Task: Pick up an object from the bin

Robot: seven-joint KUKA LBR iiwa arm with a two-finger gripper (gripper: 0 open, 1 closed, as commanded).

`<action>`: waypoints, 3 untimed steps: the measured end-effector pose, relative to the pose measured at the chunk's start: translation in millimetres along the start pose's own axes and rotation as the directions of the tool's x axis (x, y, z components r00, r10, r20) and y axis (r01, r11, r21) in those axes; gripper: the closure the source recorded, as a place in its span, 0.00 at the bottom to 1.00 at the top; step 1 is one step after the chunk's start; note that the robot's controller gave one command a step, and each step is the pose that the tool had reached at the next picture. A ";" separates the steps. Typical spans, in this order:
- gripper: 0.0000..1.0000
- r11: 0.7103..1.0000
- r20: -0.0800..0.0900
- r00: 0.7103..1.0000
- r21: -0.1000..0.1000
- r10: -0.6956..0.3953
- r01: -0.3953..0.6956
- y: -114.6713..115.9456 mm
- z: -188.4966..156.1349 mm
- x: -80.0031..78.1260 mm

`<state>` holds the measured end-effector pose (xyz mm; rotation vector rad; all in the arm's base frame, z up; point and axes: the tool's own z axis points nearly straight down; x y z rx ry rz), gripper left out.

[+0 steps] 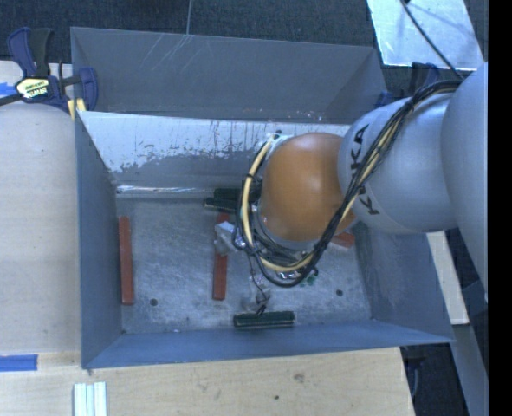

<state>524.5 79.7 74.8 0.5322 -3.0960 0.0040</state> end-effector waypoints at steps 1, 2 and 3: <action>0.00 0.774 0.007 0.774 0.001 -0.634 0.634 7.9 4.7 -20.1; 1.00 0.776 0.006 0.776 0.000 -0.631 0.631 8.2 3.8 -20.5; 1.00 0.755 0.010 0.755 0.008 -0.655 0.655 -21.4 -169.9 -28.2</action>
Offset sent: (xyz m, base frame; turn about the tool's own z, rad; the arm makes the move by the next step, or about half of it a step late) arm 0.0154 0.0139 -0.0048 -0.6869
